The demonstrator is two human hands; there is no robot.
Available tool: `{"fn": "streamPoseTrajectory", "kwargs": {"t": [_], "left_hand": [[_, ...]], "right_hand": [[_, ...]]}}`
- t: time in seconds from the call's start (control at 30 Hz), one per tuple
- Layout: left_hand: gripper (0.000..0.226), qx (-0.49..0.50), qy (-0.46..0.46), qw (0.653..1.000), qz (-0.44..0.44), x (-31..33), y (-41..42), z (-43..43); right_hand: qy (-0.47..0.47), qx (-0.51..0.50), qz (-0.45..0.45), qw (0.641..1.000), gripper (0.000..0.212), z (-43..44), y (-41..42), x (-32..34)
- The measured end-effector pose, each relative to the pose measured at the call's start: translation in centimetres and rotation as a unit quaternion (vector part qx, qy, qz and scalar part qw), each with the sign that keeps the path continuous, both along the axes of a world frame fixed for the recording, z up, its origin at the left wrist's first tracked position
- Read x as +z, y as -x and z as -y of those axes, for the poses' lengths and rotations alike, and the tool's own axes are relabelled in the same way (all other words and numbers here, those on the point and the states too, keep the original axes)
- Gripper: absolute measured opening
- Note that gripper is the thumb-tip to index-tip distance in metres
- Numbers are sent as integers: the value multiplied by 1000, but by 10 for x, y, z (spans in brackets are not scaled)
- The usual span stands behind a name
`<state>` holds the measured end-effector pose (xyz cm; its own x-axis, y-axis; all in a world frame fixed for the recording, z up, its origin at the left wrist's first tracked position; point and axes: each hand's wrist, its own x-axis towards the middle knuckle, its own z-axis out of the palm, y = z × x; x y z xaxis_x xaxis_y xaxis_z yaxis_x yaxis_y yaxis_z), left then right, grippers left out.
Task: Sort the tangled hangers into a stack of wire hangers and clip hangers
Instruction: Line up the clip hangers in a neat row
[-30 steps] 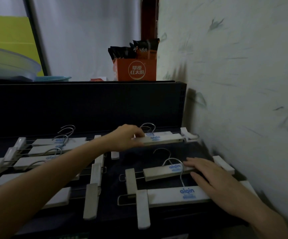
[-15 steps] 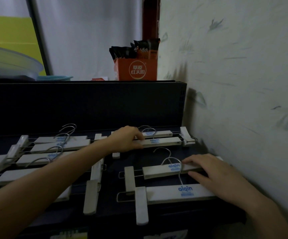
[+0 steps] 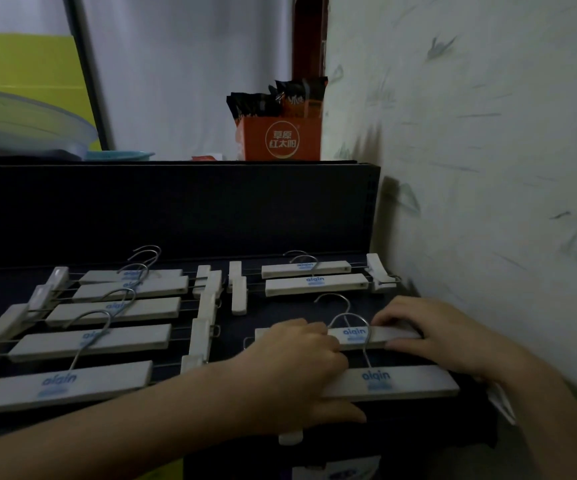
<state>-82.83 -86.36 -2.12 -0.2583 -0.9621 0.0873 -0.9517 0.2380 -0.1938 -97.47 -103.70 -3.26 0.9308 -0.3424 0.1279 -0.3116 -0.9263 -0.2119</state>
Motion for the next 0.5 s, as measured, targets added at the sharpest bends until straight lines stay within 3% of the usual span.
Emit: {"fn": "streamPoseTrajectory", "kwargs": {"t": [0.2, 0.5], "left_hand": [[42, 12, -29, 999, -32, -5, 7, -7], [43, -3, 9, 997, -75, -1, 9, -18]], "right_hand": [[-6, 9, 12, 1000, 28, -2, 7, 1], [-25, 9, 57, 998, 29, -4, 7, 16]]}}
